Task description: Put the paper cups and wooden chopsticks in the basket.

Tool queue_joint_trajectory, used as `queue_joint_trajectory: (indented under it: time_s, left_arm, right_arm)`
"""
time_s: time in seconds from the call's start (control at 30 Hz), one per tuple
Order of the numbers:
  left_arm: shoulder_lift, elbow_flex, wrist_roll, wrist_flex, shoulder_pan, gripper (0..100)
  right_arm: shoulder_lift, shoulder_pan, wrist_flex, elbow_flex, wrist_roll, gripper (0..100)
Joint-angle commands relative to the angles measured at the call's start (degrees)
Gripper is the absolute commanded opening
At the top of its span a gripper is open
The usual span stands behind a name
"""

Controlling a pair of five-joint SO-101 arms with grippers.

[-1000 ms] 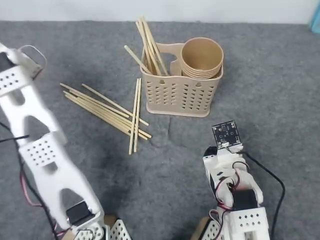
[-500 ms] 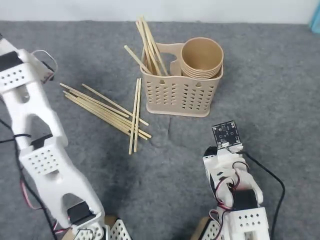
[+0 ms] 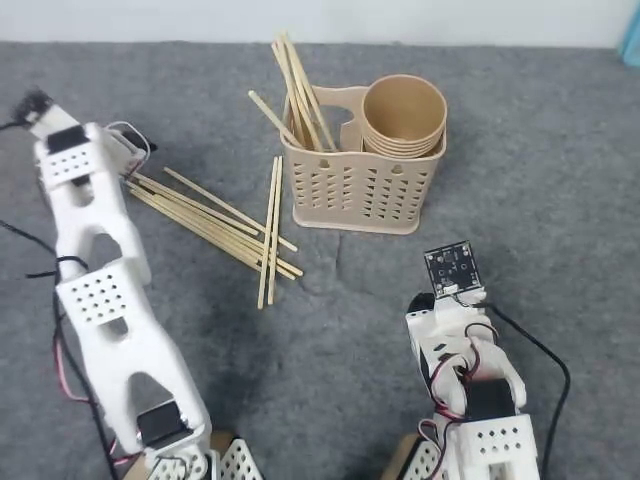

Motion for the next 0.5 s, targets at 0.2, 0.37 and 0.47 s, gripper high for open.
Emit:
queue_joint_trajectory:
  time_s: [0.2,0.37,0.47]
  left_arm:
    - [12.48,-16.92,4.92,-4.48,1.67,28]
    - [20.22,-27.82,4.66,-3.34,1.76,0]
    - [22.95,-35.38,4.66,2.99,1.93,3]
  right_arm:
    - [-0.57,0.4,0.31,1.14,-0.09,0.9]
    - [-0.57,0.4,0.31,1.14,-0.09,0.9]
    - [-0.57,0.4,0.22,1.14,-0.09,0.9]
